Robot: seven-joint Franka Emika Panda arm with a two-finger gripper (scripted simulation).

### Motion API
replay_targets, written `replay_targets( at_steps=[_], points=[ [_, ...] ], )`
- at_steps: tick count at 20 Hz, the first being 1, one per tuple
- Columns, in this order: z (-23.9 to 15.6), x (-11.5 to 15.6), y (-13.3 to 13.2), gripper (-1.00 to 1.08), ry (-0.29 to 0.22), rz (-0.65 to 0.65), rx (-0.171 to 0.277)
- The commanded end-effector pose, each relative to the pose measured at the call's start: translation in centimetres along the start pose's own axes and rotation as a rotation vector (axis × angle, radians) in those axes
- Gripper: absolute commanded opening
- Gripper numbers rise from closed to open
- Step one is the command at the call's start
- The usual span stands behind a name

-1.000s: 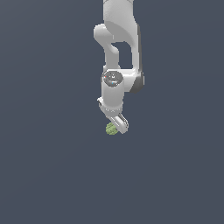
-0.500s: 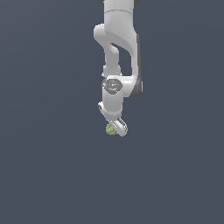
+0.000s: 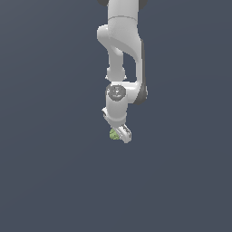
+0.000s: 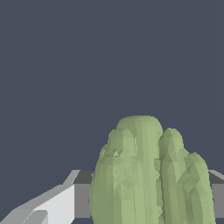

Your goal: Pick up the object and move it to a goal position.

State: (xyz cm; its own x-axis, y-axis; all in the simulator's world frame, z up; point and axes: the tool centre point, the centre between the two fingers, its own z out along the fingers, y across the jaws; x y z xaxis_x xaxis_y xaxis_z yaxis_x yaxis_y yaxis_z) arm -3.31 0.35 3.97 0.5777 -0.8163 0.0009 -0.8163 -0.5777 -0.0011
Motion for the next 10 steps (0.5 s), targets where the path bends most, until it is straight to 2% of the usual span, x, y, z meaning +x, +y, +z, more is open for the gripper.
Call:
replay_targets(
  at_steps=[1,10],
  points=[
    [0.12,-0.05,0.03,-1.0,-0.001,0.0,-0.001],
    [-0.17,-0.09,0.05,-1.0,0.0,0.0,0.001]
  ],
)
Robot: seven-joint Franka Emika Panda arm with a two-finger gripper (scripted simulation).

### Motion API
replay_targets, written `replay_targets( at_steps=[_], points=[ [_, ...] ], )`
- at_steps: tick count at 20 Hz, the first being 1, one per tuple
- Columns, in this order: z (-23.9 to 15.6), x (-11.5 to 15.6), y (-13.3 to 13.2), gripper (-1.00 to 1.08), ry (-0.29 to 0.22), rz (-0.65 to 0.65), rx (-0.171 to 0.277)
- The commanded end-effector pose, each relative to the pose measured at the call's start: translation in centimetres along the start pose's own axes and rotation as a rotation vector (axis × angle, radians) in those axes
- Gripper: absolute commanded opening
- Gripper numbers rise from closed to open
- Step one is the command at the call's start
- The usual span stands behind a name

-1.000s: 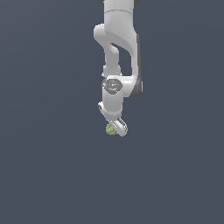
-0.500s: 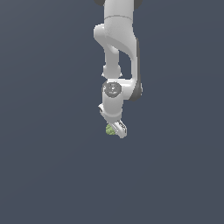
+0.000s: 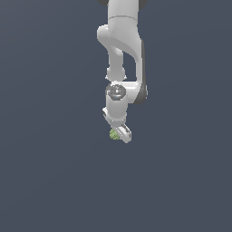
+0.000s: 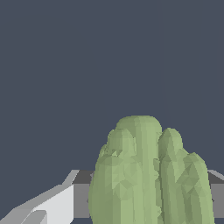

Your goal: Pick up the object and move it to a goal position.

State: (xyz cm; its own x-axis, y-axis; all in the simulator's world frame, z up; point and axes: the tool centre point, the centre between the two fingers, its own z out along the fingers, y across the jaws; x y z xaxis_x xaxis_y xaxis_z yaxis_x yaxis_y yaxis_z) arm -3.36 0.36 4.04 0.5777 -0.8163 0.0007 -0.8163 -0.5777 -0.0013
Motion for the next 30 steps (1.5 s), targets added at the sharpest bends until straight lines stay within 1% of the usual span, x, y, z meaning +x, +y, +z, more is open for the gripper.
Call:
replay_targets(
  at_steps=[1,6,11,23,30],
  points=[
    [-0.2,-0.1,0.1,-1.0,0.0,0.0,0.0],
    [-1.5,-0.7,0.6,-1.0,-0.001,0.0,0.0],
    [-3.7,-1.7,1.4,-1.0,-0.001,0.0,0.001],
    [-11.8,-5.1,4.5,-1.0,-0.002,0.0,0.0],
    [-15.2,-6.5,5.7,-1.0,-0.001,0.0,-0.001]
  ],
)
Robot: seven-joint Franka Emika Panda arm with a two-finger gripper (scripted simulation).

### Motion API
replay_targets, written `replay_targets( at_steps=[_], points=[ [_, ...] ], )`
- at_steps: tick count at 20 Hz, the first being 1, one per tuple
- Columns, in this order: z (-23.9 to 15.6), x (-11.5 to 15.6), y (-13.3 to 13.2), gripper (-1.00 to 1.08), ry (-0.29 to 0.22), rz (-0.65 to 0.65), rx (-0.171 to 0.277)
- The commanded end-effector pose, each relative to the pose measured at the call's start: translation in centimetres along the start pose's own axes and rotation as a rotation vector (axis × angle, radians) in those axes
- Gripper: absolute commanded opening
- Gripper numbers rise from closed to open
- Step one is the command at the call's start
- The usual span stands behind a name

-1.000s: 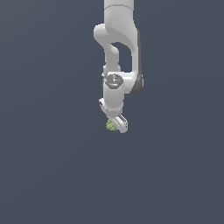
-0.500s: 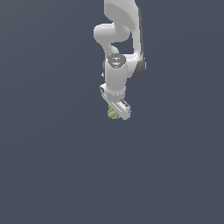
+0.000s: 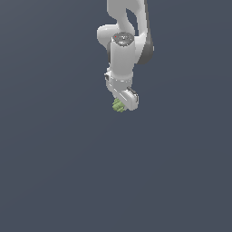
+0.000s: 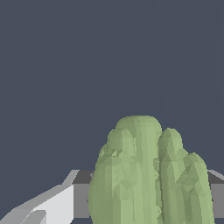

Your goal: Pick up the object and move it to a goal position.

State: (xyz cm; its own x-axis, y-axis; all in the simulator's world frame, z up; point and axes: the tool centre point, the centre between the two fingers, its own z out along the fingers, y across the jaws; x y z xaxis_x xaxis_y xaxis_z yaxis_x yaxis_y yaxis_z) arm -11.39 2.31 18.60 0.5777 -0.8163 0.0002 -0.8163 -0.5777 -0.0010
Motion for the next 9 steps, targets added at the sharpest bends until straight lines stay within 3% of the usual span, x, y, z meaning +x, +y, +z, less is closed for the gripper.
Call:
replay_targets(
  at_steps=[1,9],
  points=[
    [-1.0,-0.4,0.4,-1.0,0.001,0.0,-0.001],
    [-2.3,-0.9,0.7,-1.0,0.001,0.0,-0.001]
  ],
)
